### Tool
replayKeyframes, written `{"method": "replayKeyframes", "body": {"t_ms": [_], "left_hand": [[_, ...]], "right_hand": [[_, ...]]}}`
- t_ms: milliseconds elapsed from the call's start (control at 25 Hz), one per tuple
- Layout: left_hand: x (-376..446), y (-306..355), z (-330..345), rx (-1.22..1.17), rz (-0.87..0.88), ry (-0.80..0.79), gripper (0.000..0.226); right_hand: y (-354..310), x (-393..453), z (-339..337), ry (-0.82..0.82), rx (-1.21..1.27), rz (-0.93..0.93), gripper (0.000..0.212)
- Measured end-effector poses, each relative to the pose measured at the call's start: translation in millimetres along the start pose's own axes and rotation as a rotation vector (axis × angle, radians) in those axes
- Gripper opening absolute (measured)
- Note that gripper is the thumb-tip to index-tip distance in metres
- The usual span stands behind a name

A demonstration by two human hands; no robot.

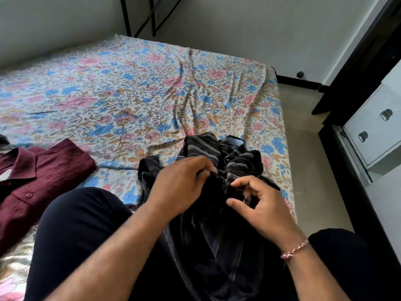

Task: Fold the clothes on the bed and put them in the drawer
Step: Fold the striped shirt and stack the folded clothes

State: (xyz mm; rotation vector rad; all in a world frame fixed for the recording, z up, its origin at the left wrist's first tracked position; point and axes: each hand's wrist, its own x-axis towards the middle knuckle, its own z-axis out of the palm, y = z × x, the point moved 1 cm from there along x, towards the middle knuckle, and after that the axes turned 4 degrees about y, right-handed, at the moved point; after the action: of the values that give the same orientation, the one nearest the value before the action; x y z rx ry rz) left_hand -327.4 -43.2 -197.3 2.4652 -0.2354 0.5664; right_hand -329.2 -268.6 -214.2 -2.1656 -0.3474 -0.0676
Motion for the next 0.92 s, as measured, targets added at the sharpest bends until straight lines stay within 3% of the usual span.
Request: {"method": "replayKeyframes", "body": {"t_ms": [80, 160, 320, 400, 480, 560, 640, 720, 800, 920], "left_hand": [[30.0, -12.0, -23.7, 0.080, 0.203, -0.165, 0.015], [71.4, -26.8, -42.2, 0.122, 0.346, -0.326, 0.030], [148.6, -40.4, -58.3, -0.017, 0.355, -0.425, 0.009], [183.4, -47.4, -53.7, 0.078, 0.362, -0.395, 0.007], [222.0, -41.1, -52.2, 0.347, 0.390, -0.278, 0.013], [253.7, -15.3, -61.8, 0.493, 0.417, 0.005, 0.019], [267.1, 14.8, -75.1, 0.416, 0.433, 0.303, 0.022], [250.1, 30.6, -80.2, 0.336, 0.440, 0.487, 0.021], [206.2, 22.1, -65.5, 0.288, 0.410, 0.458, 0.015], [111.7, -7.4, -24.0, 0.099, 0.211, 0.213, 0.019]], "right_hand": [[3.7, 14.5, -24.5, -0.030, -0.134, 0.012, 0.022], [9.6, 35.9, -46.8, -0.043, -0.059, 0.081, 0.017], [9.4, 79.3, -70.2, -0.015, 0.277, 0.200, 0.015], [6.7, 112.3, -79.8, 0.053, 0.173, 0.177, 0.018], [-4.6, 156.5, -98.7, 0.255, -0.080, 0.077, 0.014], [-32.6, 194.9, -125.0, 0.589, -0.247, -0.075, 0.007], [-61.2, 207.3, -145.3, 0.894, -0.294, -0.280, 0.014], [-73.3, 190.9, -146.5, 1.022, -0.356, -0.448, 0.017], [-52.3, 156.0, -127.5, 0.896, -0.345, -0.485, 0.021], [11.3, 89.2, -76.0, 0.605, -0.178, -0.263, 0.014]]}}
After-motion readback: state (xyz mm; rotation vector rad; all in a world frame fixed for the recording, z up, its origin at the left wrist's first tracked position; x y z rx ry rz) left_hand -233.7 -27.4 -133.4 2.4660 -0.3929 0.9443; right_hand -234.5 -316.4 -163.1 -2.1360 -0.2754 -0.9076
